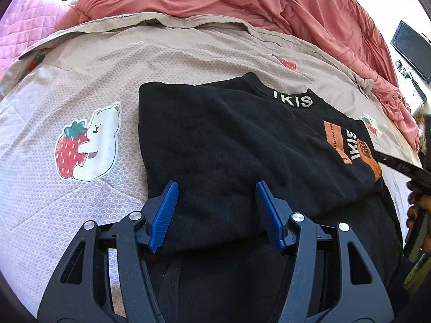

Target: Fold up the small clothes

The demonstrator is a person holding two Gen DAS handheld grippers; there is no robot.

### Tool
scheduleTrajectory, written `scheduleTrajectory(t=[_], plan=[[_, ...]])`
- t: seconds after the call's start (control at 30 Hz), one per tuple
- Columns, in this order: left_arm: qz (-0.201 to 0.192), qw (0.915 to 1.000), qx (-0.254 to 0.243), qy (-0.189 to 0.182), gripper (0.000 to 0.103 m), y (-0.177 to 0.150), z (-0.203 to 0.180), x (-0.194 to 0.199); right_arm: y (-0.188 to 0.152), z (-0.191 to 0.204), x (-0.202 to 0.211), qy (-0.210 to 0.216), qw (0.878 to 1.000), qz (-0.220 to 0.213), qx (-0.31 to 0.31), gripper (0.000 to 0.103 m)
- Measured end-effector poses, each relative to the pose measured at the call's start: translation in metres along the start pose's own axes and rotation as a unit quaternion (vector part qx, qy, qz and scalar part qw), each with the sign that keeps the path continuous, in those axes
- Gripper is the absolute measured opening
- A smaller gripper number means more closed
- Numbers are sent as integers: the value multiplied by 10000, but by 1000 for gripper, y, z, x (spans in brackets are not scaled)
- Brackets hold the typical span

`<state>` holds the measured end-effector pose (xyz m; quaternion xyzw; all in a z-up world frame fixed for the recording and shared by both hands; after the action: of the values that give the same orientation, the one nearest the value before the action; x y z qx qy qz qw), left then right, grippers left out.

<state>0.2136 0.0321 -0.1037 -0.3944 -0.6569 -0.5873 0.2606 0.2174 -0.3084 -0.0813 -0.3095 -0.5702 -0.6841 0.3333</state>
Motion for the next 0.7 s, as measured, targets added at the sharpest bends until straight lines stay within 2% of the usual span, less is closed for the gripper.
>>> scheduleTrajectory(t=[0.17, 0.27, 0.37, 0.43, 0.53, 0.7], plan=[[-196, 9997, -122, 83, 53, 6, -8, 16, -4, 30, 29, 386, 9975, -374, 468, 23], [-166, 9997, -116, -105, 54, 7, -13, 21, -12, 53, 31, 644, 9945, -296, 776, 24], [-47, 9997, -257, 13, 54, 3, -17, 14, -19, 72, 21, 790, 9922, -128, 952, 30], [86, 9995, -267, 137, 55, 1, -16, 7, -24, 81, 10, 703, 9917, 41, 1080, 30], [180, 9993, -251, 194, 57, -2, -11, 2, -31, 78, -6, 172, 9930, 346, 1114, 30], [177, 9994, -247, 169, 57, -2, -9, 1, -32, 70, -9, 262, 9945, 348, 952, 31]])
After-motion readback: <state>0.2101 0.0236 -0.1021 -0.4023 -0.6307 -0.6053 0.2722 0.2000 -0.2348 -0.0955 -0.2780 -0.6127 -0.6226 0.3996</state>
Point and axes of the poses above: each gripper's, at about its wrist camera, not at the fingertips, and x roughly against the way its jaws point, z to its left, y to its top, the point moved 1 cm from there along -x, roughly the way its jaws point, and after that the axes turned 3 degrees about y, right-handed, at the moved point
